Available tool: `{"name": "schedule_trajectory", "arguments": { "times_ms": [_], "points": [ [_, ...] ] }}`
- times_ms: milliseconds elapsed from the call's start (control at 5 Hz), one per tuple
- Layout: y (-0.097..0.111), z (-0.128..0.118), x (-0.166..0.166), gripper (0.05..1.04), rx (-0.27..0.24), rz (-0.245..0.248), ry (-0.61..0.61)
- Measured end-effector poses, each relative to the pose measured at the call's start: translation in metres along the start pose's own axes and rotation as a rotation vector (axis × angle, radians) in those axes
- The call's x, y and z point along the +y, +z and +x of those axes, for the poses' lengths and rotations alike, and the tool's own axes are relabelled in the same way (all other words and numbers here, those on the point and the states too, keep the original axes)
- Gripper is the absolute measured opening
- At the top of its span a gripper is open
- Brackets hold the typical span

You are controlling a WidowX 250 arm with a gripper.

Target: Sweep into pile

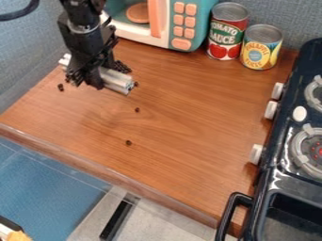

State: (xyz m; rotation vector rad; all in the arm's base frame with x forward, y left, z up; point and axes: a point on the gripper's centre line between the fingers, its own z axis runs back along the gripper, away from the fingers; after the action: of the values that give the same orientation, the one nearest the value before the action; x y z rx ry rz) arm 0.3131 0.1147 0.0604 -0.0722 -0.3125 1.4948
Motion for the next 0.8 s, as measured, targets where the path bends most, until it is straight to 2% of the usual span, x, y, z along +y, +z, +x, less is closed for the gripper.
{"name": "schedule_trajectory", "arguments": {
  "times_ms": [200,800],
  "points": [
    [-0.008,0.003,0.019,0.394,-0.009,0.047,-0.016],
    [-0.018,0.035,0.047,0.394,-0.067,0.097,0.044]
  ]
}}
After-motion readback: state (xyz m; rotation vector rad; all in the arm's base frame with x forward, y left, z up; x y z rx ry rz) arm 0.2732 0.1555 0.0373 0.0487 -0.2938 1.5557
